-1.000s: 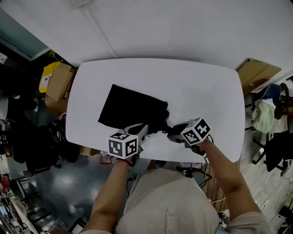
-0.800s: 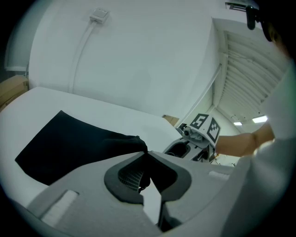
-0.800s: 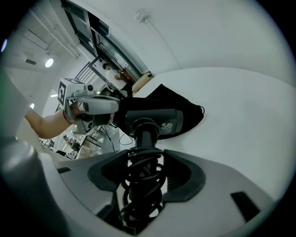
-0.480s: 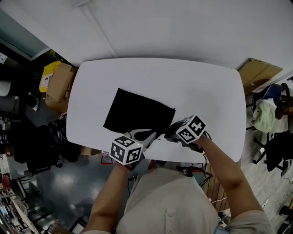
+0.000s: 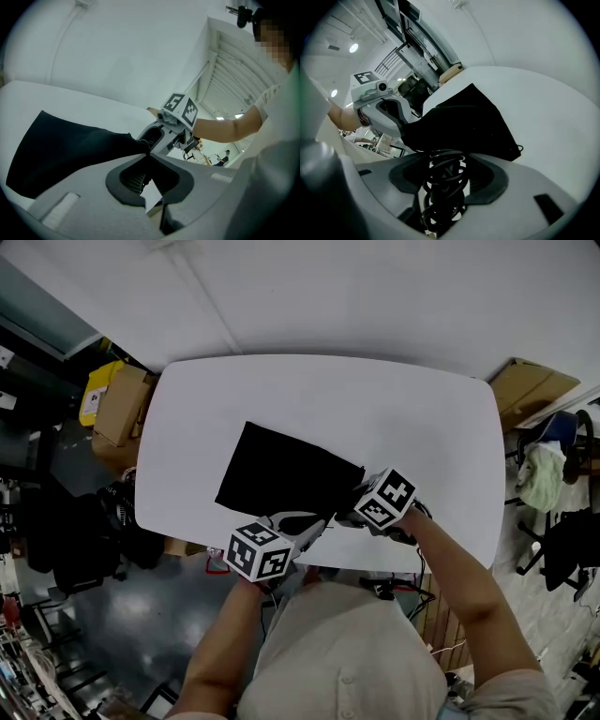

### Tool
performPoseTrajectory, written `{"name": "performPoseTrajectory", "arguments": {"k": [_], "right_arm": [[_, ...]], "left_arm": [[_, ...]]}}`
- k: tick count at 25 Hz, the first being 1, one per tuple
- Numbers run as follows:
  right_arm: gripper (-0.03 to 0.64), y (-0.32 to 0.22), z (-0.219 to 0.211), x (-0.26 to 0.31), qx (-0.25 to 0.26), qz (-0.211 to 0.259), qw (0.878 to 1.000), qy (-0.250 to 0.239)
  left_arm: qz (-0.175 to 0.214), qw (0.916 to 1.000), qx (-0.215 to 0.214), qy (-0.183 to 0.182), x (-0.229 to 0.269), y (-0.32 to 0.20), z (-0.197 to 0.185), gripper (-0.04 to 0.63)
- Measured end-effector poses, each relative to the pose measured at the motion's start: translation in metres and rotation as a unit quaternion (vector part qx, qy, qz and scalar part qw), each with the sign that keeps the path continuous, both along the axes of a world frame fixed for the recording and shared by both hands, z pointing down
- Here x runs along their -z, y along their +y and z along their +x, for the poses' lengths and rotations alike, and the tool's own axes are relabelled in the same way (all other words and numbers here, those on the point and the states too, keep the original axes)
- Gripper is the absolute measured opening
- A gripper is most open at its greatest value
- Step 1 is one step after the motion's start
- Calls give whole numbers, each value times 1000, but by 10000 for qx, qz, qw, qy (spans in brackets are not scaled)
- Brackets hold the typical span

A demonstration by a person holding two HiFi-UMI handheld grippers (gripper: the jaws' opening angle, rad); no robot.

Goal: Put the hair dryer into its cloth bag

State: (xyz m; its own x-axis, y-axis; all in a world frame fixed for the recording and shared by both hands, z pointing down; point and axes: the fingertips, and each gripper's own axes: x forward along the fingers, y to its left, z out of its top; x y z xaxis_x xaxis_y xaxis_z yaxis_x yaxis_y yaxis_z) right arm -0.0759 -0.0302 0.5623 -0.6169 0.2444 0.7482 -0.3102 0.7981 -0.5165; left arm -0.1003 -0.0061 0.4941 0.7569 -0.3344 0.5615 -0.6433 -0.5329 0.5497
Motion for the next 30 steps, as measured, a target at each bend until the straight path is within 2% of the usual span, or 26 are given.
{"name": "performPoseTrajectory", "arguments": {"k": [6, 9, 14, 20, 30], "right_arm": [[249, -2, 3, 1, 90, -34, 9999, 44], [249, -3, 0, 2, 93, 134, 9999, 32], [249, -1, -9, -3, -135, 335, 9993, -93], [249, 2, -16, 0, -300, 532, 9978, -251], [249, 1, -30, 11, -416, 620, 9955, -590]], "left_arm": [[-156, 9997, -97, 168, -1, 11, 0, 28], [-151, 9994, -42, 302, 2, 11, 4, 28], [-192, 9970, 196, 723, 13, 4, 9, 28], [-269, 9898, 321, 1362, 29, 10, 26, 28], [-64, 9874, -31, 1582, 50, 13, 41, 27]]}}
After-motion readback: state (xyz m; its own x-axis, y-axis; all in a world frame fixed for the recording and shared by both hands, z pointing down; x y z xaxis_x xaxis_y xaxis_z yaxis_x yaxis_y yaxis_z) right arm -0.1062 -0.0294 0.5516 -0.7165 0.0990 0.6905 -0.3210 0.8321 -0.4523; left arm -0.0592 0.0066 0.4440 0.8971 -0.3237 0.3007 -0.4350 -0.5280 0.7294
